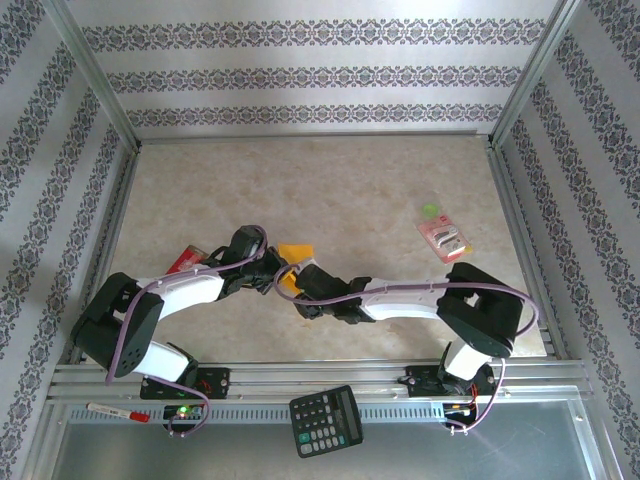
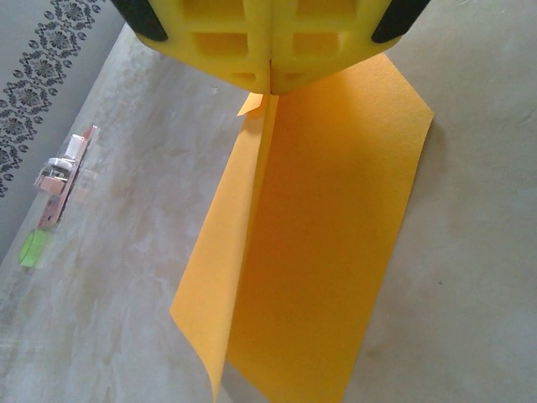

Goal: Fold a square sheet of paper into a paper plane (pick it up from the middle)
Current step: Fourth fold the wing at the center of the table.

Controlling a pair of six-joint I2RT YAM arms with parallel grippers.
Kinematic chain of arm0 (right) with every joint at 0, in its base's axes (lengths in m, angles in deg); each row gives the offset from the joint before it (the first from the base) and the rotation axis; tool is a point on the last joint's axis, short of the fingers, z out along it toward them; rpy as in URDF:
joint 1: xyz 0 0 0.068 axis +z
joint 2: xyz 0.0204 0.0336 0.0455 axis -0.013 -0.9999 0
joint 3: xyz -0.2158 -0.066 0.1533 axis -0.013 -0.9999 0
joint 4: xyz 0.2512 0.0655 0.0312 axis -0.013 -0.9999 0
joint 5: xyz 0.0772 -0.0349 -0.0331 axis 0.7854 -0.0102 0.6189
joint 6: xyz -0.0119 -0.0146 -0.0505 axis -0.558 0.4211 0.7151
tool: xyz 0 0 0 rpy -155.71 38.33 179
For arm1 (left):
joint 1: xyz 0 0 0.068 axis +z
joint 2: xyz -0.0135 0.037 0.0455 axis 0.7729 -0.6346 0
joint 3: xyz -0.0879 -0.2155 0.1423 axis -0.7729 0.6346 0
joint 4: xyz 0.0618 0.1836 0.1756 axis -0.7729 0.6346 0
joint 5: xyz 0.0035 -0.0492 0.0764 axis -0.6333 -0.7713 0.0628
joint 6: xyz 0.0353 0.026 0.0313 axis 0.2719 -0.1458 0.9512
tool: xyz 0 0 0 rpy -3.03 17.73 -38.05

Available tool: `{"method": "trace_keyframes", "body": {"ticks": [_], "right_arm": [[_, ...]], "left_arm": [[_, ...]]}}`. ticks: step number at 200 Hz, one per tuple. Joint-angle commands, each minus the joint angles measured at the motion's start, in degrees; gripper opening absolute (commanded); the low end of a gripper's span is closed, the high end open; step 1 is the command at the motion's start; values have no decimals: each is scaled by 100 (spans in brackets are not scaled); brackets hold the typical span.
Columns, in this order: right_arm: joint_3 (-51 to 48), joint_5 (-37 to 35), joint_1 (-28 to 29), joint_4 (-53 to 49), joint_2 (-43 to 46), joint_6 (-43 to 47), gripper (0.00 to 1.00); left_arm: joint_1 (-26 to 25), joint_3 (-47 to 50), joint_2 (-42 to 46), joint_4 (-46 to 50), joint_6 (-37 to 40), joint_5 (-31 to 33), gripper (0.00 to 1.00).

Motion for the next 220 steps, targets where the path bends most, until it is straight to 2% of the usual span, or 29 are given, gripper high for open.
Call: {"method": "trace_keyframes", "body": {"ticks": [1,64,139,220], "right_arm": [[317,-661,142,-177,-239,-64,47],[768,-1436,319,-732,-644,-100,42],[1003,-1650,327,-985,-892,-11,39],[1058,-1747,322,-1048,-966,3,32]], "left_arm": [[-54,-141,-72,34,-238,-32,0],[-58,-219,-163,39,-157,-166,0],[-54,-213,-200,0,-128,-229,0],[-59,-188,-236,-70,-123,-276,0]]}}
